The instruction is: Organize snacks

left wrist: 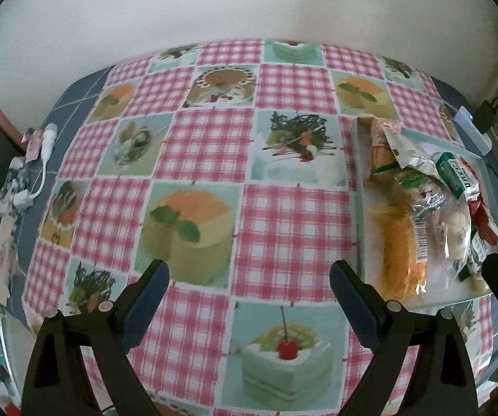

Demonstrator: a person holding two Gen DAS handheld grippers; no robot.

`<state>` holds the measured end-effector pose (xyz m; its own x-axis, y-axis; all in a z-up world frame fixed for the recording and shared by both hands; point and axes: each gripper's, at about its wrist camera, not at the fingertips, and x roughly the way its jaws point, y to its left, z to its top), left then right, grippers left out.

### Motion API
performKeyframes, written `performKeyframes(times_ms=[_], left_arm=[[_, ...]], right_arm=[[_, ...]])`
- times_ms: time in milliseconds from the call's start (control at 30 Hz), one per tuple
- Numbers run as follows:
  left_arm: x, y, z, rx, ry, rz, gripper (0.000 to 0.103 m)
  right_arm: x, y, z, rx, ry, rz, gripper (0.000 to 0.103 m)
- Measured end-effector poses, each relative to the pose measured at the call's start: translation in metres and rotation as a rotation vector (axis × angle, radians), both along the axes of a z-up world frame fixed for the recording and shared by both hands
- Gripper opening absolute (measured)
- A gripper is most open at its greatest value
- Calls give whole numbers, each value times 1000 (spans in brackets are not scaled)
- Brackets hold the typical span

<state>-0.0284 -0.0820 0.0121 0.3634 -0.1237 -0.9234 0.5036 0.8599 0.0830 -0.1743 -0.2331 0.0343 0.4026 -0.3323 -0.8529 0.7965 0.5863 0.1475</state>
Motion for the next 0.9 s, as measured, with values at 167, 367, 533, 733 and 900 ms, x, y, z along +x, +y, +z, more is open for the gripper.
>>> performKeyframes(times_ms=[167, 367, 533, 733, 900], left_arm=[[-5, 12, 5, -13, -11, 9, 94], [-8, 22, 11, -39, -16, 17, 94], [-11, 28, 16, -51, -31, 24, 94], [-11, 31, 17, -48, -34, 31, 94], [-13, 32, 19, -46, -50, 31, 94]], right_arm=[[-4, 8, 0, -10, 9, 13, 103], [-6, 16, 3, -33, 15, 25, 103], [-5, 20, 5, -48, 22, 36, 103], [-5, 27, 8, -66, 23, 53, 103], [-5, 29, 10, -77, 22, 59, 103]])
